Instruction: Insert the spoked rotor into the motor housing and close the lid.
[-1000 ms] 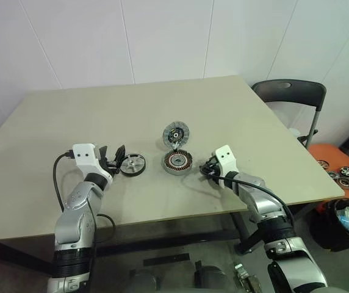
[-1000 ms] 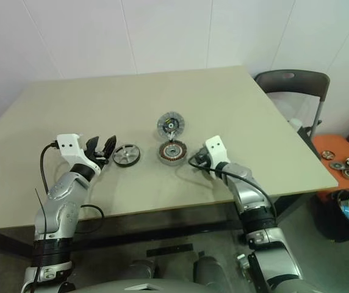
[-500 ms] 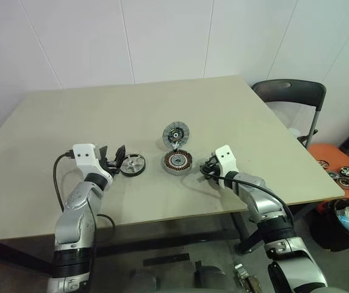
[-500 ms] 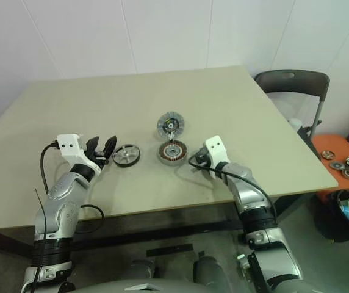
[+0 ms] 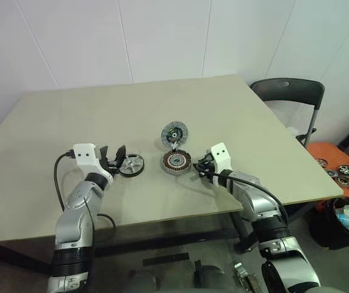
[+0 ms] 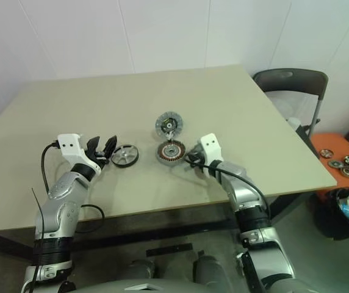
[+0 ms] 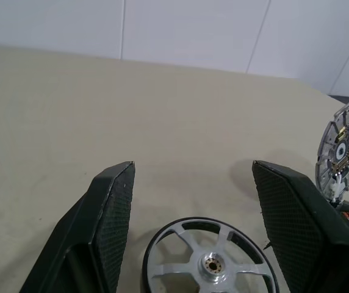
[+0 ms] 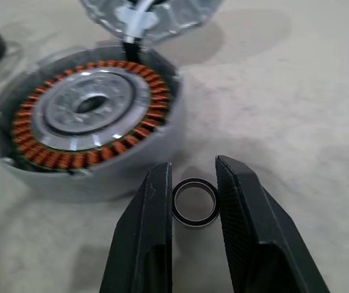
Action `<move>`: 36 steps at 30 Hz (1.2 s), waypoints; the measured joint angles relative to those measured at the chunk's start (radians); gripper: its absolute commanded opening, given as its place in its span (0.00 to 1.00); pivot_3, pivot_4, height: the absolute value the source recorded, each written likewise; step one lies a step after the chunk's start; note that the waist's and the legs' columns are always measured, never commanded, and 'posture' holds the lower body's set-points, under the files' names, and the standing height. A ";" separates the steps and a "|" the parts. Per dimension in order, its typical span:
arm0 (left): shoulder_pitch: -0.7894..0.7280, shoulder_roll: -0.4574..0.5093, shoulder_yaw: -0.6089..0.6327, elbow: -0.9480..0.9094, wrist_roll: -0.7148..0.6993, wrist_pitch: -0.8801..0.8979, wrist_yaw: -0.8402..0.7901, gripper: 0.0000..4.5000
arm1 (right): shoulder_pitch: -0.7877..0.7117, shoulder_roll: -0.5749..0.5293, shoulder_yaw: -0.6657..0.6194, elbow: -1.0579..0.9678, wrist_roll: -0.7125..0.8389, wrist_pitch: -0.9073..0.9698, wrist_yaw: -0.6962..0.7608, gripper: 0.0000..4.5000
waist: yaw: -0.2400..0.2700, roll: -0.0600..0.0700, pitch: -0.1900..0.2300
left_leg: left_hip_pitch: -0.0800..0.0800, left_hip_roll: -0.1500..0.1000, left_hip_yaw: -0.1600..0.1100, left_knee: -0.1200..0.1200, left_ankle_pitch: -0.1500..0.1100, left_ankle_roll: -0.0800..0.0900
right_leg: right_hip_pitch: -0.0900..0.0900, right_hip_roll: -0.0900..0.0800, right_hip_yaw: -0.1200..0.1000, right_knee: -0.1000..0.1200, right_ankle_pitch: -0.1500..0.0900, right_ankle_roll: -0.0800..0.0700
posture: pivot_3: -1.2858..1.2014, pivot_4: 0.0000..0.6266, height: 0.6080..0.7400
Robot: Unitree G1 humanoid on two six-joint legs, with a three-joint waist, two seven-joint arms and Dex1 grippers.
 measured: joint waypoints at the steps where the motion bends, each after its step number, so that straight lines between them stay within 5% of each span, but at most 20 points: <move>1: 0.000 0.000 0.001 0.002 0.000 0.000 0.000 0.72 | 0.000 0.000 0.000 0.000 0.000 0.001 0.000 0.15 | 0.000 0.000 0.000 | 0.000 0.000 0.000 0.000 0.000 0.000 | 0.000 0.000 0.000 0.000 0.000 0.000 | 0.52 0.00 1.00; 22: 0.003 -0.001 0.002 0.003 0.003 -0.007 0.003 0.72 | -0.056 -0.041 -0.010 0.039 -0.031 -0.135 0.000 0.15 | -0.001 0.000 0.000 | 0.000 0.000 0.000 0.000 0.000 0.000 | 0.000 0.000 0.000 0.000 0.000 0.000 | 0.52 0.00 1.00; 36: 0.005 -0.001 0.005 0.003 0.004 -0.007 0.003 0.72 | -0.072 0.048 0.065 -0.041 0.025 -0.057 0.103 0.15 | 0.001 0.000 0.000 | 0.000 0.000 0.000 0.000 0.000 0.000 | -0.001 0.000 0.000 0.000 0.000 0.000 | 0.52 0.00 1.00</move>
